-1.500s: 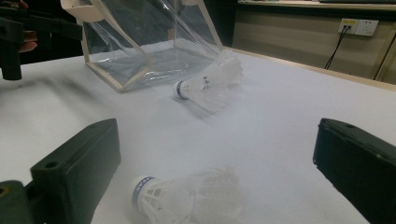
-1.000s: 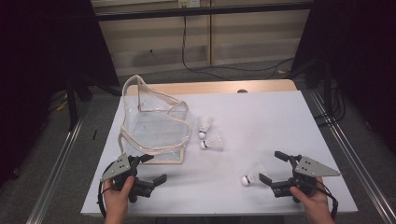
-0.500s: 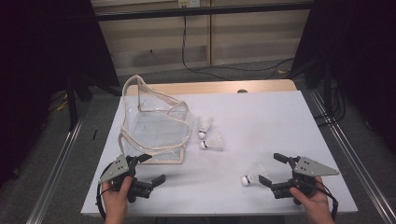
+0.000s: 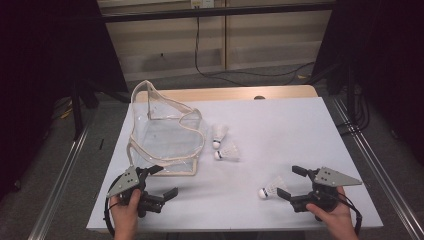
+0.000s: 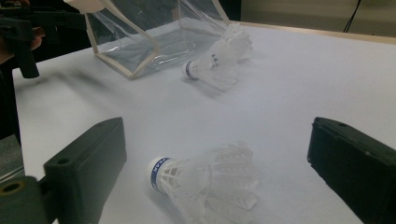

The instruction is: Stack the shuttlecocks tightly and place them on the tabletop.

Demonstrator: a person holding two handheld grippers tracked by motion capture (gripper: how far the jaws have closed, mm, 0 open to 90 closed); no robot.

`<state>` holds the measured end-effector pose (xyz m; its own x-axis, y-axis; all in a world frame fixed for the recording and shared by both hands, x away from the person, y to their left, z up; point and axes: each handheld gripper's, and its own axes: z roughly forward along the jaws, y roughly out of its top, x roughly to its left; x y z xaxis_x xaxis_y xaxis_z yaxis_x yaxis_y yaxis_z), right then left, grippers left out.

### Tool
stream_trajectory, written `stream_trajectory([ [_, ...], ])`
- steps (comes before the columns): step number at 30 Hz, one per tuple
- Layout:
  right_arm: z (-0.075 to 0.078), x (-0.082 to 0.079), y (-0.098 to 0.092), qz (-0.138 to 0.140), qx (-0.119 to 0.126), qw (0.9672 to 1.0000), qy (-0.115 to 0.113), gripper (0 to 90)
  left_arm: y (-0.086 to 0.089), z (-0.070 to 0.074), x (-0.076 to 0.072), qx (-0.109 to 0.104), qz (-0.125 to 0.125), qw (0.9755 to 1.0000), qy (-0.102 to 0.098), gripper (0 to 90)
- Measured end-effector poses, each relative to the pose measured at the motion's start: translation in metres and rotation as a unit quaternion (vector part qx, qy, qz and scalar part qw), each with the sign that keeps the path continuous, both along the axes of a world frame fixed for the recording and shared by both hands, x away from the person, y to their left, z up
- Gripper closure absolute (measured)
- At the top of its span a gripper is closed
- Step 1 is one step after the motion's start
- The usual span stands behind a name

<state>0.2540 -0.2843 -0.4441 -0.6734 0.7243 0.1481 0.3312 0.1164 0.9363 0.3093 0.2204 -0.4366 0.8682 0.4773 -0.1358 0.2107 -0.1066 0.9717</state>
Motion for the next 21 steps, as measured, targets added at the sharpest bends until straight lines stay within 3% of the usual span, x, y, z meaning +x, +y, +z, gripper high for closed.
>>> stream_trajectory([
  [11, -0.0011, 0.0013, -0.0016, 0.019, -0.001, 0.9987, 0.047, 15.8, 0.0002, 0.0002, -0.0013, 0.000, 0.001, 1.0000, -0.005, 0.8],
  [21, -0.0024, 0.0017, 0.0005, 0.033, -0.008, 0.9975, 0.062, 22.6, 0.0002, -0.0003, -0.0009, 0.002, -0.001, 1.0000, -0.006, 0.8],
])
